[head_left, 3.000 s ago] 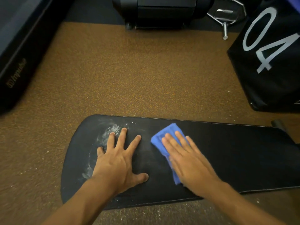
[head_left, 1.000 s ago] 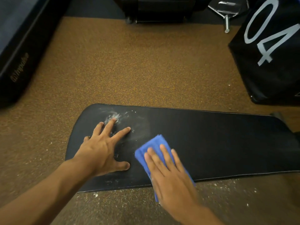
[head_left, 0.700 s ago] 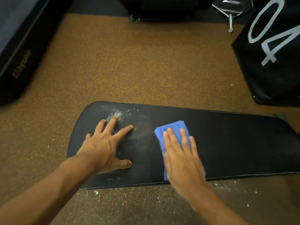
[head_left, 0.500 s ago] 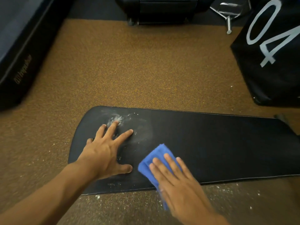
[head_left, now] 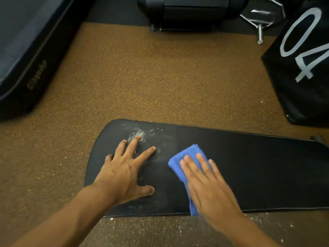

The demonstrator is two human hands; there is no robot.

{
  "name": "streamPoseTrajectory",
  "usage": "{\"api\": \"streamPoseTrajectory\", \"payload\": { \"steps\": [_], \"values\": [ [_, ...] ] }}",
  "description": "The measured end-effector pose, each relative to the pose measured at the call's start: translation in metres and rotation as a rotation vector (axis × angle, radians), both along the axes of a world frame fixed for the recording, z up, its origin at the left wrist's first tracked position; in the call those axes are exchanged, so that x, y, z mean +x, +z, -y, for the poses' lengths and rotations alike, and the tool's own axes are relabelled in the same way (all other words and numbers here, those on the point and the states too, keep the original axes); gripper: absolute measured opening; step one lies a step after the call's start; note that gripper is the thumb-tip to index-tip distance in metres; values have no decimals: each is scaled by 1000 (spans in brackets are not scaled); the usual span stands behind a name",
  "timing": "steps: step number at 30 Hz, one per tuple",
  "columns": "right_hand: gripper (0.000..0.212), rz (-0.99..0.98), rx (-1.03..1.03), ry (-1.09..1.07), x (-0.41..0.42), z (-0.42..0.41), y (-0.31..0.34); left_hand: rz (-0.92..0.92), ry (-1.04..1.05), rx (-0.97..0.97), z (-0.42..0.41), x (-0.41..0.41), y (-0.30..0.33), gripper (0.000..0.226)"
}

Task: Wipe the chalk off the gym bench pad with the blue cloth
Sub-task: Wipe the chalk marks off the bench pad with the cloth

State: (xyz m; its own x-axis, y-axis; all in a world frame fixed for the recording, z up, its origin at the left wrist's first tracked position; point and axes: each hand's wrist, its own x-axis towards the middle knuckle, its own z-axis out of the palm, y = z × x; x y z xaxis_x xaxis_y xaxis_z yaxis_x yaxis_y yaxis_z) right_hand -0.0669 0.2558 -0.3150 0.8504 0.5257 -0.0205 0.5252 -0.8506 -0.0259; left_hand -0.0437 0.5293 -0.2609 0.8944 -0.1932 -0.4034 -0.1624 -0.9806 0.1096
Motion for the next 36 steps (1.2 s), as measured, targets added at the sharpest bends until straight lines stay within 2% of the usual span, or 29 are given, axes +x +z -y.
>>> {"api": "streamPoseTrajectory", "payload": {
  "steps": [3,4,6,8,10,13,17,20,22,24,27,30,33,36],
  "values": [
    [57,-13,84,-276,39,-43,2,38,32,-64,-9,-5,-1,114],
    [58,-8,106,-293,42,-59,0,49,50,-74,-11,-7,0,115],
    [58,-25,91,-179,34,-70,-4,56,90,-61,-18,-9,1,116],
    [59,-37,27,-21,18,-53,-2,59,115,-41,-25,-7,1,117],
    [57,-14,-3,41,13,-25,2,58,137,-38,-32,-4,-1,119],
    [57,-21,18,-93,39,-10,2,29,161,-22,-33,0,-3,120],
    [61,-23,106,-307,85,-69,-2,16,161,4,-30,2,-5,119],
    [59,-30,78,-155,69,-86,-2,14,166,15,-30,1,-4,118],
    [59,-33,22,11,45,-65,4,12,172,18,-29,0,-2,118],
    [57,-9,5,66,41,-36,5,1,175,13,-27,0,0,118],
    [58,-8,36,-145,76,-35,1,-10,164,17,-27,0,0,117],
    [62,-16,101,-285,107,-85,-3,-4,167,16,-28,0,-3,117],
    [60,-30,86,-121,96,-103,-2,9,170,22,-28,1,-4,117],
    [56,-22,31,77,71,-71,4,3,180,10,-27,0,-3,117]
  ]
}}
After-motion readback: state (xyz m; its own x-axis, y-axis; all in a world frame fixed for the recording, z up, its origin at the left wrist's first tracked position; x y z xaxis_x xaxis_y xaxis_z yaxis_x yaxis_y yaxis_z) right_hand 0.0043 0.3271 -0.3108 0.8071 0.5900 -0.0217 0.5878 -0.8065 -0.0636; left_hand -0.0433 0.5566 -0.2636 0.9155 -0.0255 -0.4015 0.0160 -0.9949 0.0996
